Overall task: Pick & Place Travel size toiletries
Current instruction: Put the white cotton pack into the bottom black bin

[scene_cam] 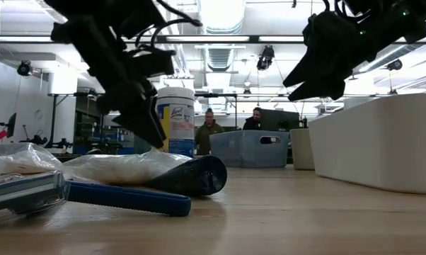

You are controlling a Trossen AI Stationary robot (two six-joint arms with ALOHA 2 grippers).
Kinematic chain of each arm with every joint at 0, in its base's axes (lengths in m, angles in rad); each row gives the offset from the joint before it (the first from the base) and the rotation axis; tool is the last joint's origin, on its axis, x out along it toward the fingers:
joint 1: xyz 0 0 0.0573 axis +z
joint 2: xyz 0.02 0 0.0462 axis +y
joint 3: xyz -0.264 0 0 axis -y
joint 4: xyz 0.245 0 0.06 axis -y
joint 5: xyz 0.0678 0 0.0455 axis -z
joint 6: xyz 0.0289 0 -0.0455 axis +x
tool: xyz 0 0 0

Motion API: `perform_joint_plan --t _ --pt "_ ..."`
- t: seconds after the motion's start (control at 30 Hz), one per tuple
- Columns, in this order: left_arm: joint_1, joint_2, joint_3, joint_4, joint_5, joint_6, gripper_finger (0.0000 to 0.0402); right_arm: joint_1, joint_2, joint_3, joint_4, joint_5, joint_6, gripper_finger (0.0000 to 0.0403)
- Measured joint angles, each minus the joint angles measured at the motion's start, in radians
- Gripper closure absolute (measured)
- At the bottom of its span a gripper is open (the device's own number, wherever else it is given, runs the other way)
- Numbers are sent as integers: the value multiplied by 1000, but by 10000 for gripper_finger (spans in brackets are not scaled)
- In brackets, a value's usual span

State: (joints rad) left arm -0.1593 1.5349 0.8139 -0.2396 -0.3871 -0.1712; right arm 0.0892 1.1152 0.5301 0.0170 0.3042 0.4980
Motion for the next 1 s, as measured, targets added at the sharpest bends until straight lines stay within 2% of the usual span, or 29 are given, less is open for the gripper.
perform_joint_plan --t 0.13,0.23,0.4,0.63,0.83,1.0 --pt "0 1 -48 83 -2 -19 136 0 0 0 -2 -16 16 122" --pt "1 1 -101 217 -5 -17 138 1 0 0 -2 -30 20 115" --pt "2 1 -181 389 0 -29 164 0 0 6 1 -45 20 107" --pt "9 1 -225 405 1 -170 223 0 -1 16 9 -44 19 97" --pt "8 1 -241 407 1 -198 262 0 -1 16 41 -44 19 94" --pt "8 1 -244 421 0 -213 303 0 -1 16 99 -43 18 107"
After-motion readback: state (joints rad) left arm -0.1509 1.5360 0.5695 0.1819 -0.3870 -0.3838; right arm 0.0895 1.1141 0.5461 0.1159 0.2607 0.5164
